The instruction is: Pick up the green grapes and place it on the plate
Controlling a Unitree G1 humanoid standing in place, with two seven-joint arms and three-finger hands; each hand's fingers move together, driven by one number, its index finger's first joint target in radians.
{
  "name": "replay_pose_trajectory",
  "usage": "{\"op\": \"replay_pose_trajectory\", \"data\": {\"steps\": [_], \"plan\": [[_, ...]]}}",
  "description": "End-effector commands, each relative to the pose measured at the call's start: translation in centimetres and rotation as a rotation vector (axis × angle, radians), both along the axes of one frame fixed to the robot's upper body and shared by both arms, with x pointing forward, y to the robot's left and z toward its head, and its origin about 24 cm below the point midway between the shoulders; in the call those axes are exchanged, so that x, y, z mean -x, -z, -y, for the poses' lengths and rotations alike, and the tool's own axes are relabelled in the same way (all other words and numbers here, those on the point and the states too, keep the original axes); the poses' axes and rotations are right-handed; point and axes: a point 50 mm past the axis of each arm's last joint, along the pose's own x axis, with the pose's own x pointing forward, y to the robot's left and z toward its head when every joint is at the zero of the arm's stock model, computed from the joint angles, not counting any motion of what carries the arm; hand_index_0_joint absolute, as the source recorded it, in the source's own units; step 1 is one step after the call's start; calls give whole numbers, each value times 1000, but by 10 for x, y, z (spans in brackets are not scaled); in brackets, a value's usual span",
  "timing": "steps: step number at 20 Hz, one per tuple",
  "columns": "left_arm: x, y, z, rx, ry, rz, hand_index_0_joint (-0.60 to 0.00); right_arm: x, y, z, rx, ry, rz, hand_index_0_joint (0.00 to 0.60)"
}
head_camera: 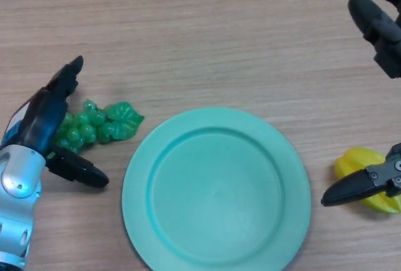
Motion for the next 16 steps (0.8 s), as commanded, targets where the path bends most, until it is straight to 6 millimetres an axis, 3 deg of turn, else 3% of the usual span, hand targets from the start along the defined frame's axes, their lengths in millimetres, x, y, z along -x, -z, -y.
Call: {"op": "replay_pose_trajectory", "data": {"steps": [1,2,3,4,5,8,10,11,16], "plan": [[-5,-37,-7,-71,-27,222,-100,18,-31,10,-17,22,255,0],[-5,-37,-8,-77,-29,225,-200,19,-32,10,-17,24,256,0],[-5,-37,-8,-102,-36,238,-350,19,-32,11,-16,27,259,0],[-4,-37,-9,-125,-40,250,-450,19,-32,11,-16,29,261,0],[-1,-35,-10,-172,-39,273,-592,20,-32,11,-19,30,263,0],[3,-28,-10,-243,-3,234,-600,21,-33,12,-24,29,265,0],[8,-26,-13,-166,7,197,-600,22,-33,11,-21,28,267,0],[12,-32,-14,-29,-7,203,-600,22,-32,10,-18,26,267,0],[28,-58,-20,77,-48,269,-600,21,-33,6,-4,24,268,0]]}}
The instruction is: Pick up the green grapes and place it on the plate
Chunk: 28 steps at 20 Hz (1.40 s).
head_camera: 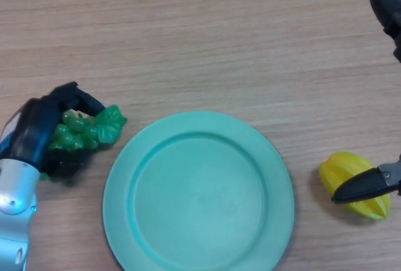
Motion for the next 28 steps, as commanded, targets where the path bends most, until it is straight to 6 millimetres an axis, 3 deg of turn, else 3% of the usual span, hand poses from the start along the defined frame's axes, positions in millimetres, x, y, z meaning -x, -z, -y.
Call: {"op": "replay_pose_trajectory", "data": {"steps": [1,4,11,15,16,19,20,21,25,28], "plan": [[12,-59,-17,-88,-27,239,-600,17,-28,0,-31,-17,235,0],[28,-80,-2,-105,36,250,-600,16,-29,-1,-33,-20,234,0],[78,-116,69,117,310,158,-600,17,-29,0,-35,-26,230,0],[84,-121,75,157,315,177,-600,18,-30,0,-34,-26,235,0],[84,-121,75,161,315,179,-550,18,-30,0,-33,-25,236,0],[84,-116,75,130,320,170,-150,17,-29,-1,-33,-25,233,0],[84,-112,75,93,318,165,-50,17,-29,-2,-31,-24,232,0],[84,-108,73,44,312,156,0,16,-29,-3,-29,-25,231,0],[86,-110,61,47,305,149,0,15,-27,-7,-20,-36,221,0],[91,-122,54,185,315,183,0,14,-28,-9,-16,-41,225,0]]}}
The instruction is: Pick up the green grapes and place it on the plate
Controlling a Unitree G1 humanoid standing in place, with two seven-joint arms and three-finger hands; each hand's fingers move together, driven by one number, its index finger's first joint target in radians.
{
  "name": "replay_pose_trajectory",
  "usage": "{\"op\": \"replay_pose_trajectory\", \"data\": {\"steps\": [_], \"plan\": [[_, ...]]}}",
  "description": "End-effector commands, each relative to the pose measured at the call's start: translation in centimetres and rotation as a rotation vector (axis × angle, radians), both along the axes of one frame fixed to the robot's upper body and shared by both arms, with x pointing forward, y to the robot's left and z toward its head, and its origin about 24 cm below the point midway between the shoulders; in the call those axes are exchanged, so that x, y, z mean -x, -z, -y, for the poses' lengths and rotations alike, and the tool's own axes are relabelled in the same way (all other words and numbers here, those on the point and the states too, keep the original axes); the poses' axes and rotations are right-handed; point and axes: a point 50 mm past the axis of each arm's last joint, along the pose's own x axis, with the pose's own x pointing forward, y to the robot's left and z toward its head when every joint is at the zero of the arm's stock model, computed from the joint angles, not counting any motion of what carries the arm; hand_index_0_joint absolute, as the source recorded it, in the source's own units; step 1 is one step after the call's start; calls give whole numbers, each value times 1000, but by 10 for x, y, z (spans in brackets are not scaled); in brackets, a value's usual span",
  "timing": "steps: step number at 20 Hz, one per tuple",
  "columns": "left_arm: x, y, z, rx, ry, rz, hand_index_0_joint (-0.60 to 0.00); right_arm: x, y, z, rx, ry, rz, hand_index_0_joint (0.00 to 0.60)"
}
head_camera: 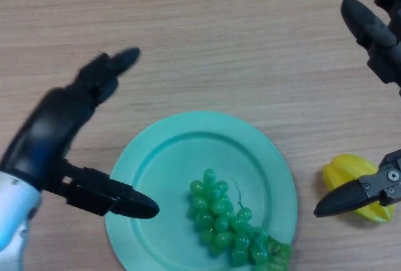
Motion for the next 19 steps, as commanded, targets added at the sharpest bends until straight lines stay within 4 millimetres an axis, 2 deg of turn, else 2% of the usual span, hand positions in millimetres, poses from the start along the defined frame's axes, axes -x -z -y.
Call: {"op": "replay_pose_trajectory", "data": {"steps": [1,5,8,9,13,19], "plan": [[13,-35,-6,74,-3,213,0,15,-31,3,-12,13,249,0],[26,-48,-14,342,85,338,0,14,-30,1,-32,12,246,0],[42,-56,-25,410,137,412,0,14,-30,-1,-37,12,250,0],[46,-60,-35,464,130,445,0,14,-31,-1,-43,11,251,0],[51,-64,-49,456,103,565,0,16,-32,-2,-81,6,280,0],[52,-53,-49,375,103,592,0,19,-34,3,-124,3,290,0]]}}
